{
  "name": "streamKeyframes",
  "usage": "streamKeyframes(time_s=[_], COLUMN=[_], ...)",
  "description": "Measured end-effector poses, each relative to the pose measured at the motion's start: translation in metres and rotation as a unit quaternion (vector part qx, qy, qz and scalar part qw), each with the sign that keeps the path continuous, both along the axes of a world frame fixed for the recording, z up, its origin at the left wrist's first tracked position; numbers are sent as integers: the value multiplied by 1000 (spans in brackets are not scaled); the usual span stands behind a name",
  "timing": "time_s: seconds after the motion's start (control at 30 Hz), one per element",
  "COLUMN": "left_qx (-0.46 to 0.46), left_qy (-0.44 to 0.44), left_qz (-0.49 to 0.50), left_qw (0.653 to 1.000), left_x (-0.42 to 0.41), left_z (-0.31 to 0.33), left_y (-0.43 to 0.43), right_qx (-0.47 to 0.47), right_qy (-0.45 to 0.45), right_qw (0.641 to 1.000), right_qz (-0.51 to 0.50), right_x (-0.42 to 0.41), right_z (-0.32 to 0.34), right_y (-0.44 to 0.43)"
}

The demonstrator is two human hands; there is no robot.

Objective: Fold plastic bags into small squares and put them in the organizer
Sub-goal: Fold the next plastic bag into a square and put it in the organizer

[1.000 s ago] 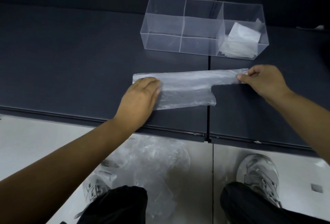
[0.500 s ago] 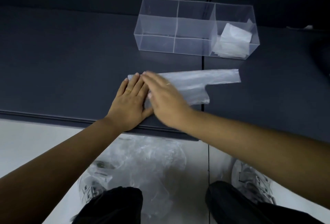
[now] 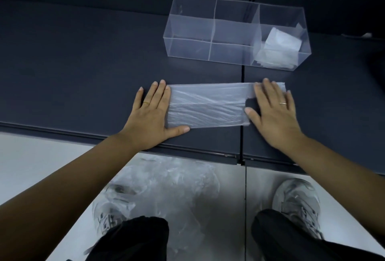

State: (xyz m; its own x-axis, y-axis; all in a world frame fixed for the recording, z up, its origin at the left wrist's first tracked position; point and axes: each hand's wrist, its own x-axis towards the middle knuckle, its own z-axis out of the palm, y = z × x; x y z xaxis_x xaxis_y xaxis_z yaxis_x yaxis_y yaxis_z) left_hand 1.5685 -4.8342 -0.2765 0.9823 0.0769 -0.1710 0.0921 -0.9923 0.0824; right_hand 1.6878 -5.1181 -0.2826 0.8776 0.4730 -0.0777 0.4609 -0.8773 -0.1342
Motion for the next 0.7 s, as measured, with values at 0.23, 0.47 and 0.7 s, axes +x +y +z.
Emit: streamKeyframes(time_s=[0.23,0.47,0.7], left_qx=[-125,-129,-90], left_qy=[-98,-54,-185], left_qz=[-116,-102,-135], left_qw=[980,985,969], left_x=[-4,-4,-3], left_z=[14,2,6], left_y=[-34,-52,-64], right_qx=[218,200,155], right_qy=[66,88,191], right_qw=[968,968,965], right_qz=[109,125,91], right_x=[-14,-10,-9], right_z=[22,24,59], right_y=[-19,-5,-24])
